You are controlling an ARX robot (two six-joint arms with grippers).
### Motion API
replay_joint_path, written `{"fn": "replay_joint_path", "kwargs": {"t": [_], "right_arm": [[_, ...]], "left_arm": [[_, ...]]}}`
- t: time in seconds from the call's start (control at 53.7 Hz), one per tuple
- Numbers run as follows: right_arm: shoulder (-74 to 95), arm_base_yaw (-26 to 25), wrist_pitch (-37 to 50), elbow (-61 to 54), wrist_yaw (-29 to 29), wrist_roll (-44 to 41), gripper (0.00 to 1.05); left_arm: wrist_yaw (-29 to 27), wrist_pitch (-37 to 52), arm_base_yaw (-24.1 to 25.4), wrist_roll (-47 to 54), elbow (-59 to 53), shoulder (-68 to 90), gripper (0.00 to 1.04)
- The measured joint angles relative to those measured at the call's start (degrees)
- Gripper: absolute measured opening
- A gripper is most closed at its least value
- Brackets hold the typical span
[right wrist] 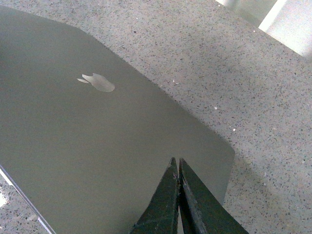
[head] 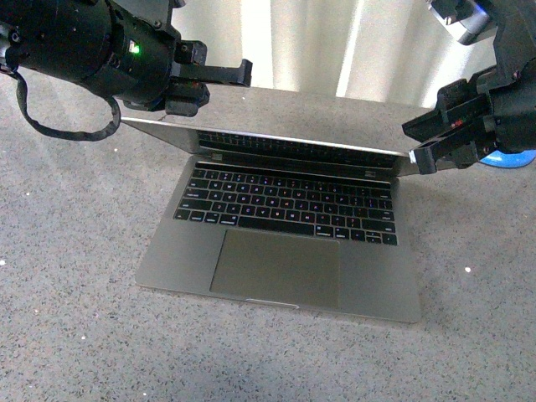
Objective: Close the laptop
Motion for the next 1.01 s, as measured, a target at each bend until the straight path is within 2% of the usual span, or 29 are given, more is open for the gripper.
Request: {"fn": "replay_joint_path", "kwargs": {"t": [1.006], "right_arm": [[1.2,1.1,1.4,-3.4,0.8,1.6,0.01]], "left_arm": [[1.0,3.3,-2.8,-7.2,-6.7,0.1,0.04]]}}
